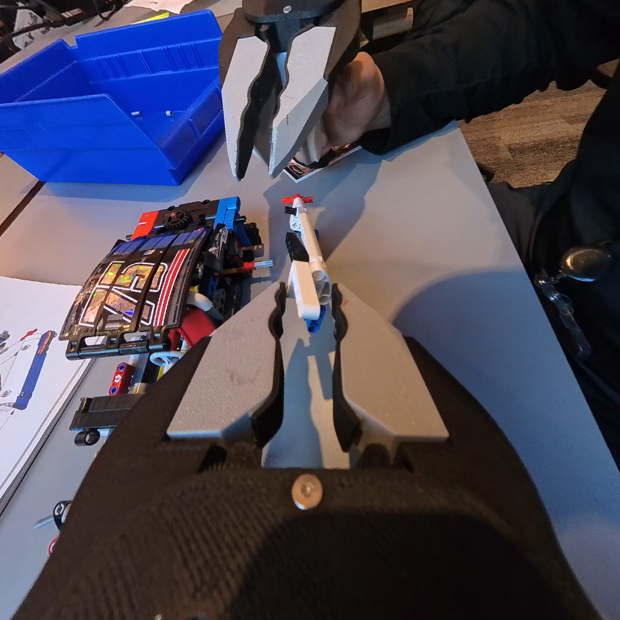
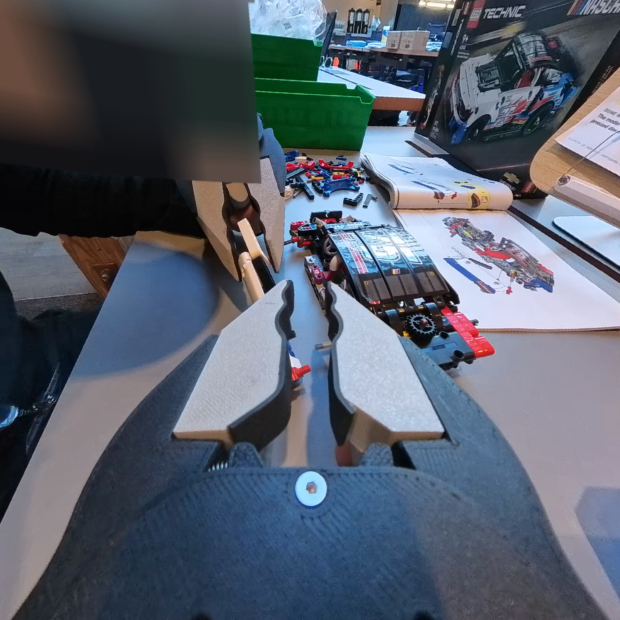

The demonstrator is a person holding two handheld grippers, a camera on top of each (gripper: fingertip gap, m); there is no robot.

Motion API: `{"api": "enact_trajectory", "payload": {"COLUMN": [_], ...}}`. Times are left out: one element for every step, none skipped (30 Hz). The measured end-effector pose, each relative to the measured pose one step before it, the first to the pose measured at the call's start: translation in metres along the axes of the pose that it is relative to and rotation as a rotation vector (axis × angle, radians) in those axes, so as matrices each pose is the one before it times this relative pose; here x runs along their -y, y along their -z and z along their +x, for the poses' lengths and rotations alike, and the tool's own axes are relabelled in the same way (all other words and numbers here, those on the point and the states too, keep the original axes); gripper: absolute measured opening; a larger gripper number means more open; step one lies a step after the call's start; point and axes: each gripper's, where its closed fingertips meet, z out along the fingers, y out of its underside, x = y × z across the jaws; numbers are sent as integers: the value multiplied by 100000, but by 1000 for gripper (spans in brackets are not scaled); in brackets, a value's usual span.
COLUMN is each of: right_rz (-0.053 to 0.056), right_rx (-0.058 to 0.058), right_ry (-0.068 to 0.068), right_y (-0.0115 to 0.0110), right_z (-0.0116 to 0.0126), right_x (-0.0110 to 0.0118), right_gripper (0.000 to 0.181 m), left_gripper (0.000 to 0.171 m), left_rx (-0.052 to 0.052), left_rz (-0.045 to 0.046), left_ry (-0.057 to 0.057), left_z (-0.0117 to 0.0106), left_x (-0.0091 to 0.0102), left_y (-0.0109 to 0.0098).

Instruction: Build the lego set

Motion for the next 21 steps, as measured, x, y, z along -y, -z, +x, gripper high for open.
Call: {"api": "enact_trajectory", "payload": {"right_rz": [-157, -141, -95, -178, -226, -190, -103, -97, -47, 10, -3, -14, -42, -90, -105, -41, 6, -17, 4, 83, 38], "right_rx": [2, 4, 59, -27, 5, 5, -18, -16, -96, -102, 24, 132, 170, 123, 64, 56, 48, 14, 1, -4, 8], "right_ry": [-22, 23, 86, 75, 81, 68, 62, 66, 71, 27, -81, -171, -158, -65, -17, -8, 9, 2, -8, 34, 11], "right_y": [-20, -11, -24, -9, -25, -18, -4, -3, -6, 7, -10, -2, -19, -15, -14, -7, -3, 1, 12, 4, 10], "right_z": [-3, -10, -23, -2, -6, -7, -4, -3, 18, 16, 1, -11, -16, -23, -21, -9, -7, -2, -10, 3, -10], "right_x": [-25, -25, -16, -30, -32, -29, -21, -11, -4, -11, 1, -13, -12, -18, -19, -3, -9, -2, 8, 9, 13], "right_gripper": [16, 16, 15, 15, 15, 15, 15, 15, 15, 15, 15, 15, 15, 15, 15, 15, 15, 15, 15, 14, 15], "left_gripper": [25, 25, 25, 25, 25, 25, 25, 25, 25, 25, 25, 25, 25, 25, 25, 25, 25, 25, 25, 25, 25], "left_rx": [14, 40, 31, 13, -11, 25, 20, 30, 13, 17, 25, -7, -8, 10, 17, -20, -22, 22, 6, 19, 18], "left_rz": [-64, -46, -50, -58, -24, -14, -11, -12, -38, -17, 1, -23, -27, -16, -4, 29, -8, -55, -24, -35, -22], "left_ry": [-17, -92, -52, 8, 30, -18, -53, -79, -18, -47, -77, 22, 39, -19, -32, 48, 52, 10, 31, 17, -16], "left_z": [9, 0, 3, 1, -6, -5, 3, 10, -1, 6, 1, -7, 4, -3, -5, -5, -3, -12, -6, 2, -2], "left_x": [-4, -1, -15, -3, -4, -2, 13, -1, 0, 3, 1, -4, -4, -2, -1, -1, -2, -8, -13, -9, 2], "left_y": [-1, -3, 2, -4, -1, 1, 0, 6, -6, -5, 3, -1, 2, 1, 0, 4, -2, 1, -6, -11, -7]}}
